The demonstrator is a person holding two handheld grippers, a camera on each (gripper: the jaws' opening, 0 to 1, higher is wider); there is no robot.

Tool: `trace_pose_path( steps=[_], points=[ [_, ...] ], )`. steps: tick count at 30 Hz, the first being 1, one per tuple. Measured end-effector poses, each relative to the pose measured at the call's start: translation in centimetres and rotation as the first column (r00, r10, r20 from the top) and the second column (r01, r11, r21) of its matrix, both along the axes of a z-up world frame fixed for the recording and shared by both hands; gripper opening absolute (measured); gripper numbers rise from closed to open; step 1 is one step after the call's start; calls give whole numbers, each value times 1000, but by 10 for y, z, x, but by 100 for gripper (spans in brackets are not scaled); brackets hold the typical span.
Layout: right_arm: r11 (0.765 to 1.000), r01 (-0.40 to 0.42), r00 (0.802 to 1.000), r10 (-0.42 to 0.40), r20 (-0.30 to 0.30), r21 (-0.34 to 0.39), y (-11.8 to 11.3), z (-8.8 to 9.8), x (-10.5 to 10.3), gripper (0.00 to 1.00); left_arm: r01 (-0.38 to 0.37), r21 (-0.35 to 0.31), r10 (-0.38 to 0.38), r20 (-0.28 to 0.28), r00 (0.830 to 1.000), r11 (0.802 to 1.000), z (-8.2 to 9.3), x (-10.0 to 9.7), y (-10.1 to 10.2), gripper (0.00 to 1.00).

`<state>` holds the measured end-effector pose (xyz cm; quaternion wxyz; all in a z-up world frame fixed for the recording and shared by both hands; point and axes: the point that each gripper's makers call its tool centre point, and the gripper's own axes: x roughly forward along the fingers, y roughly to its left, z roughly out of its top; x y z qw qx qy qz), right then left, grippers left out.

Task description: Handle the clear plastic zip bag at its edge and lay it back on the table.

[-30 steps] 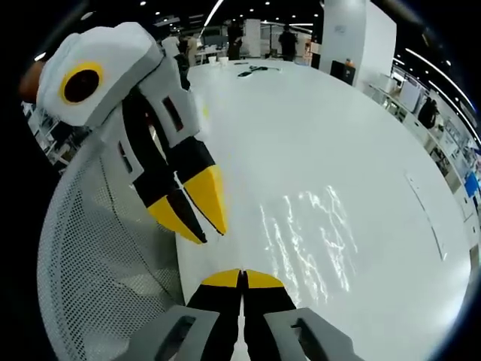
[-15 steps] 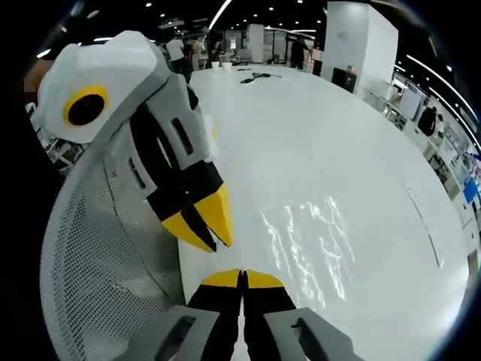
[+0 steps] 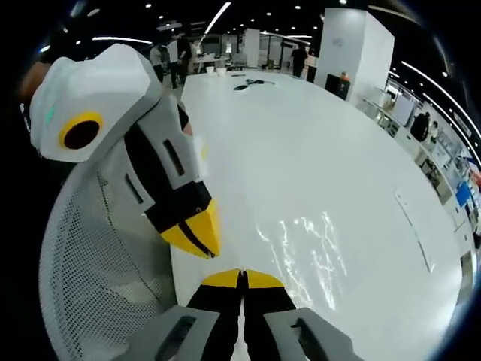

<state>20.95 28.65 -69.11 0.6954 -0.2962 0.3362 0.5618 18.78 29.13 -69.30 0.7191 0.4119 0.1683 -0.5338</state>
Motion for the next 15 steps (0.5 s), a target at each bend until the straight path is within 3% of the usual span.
trace_pose_path(
  steps=[15],
  points=[
    [998,32,995,-36,88,50,5,16,17,0,-25,12,26,-29,999,1000,-4,-1,1,0]
  ],
)
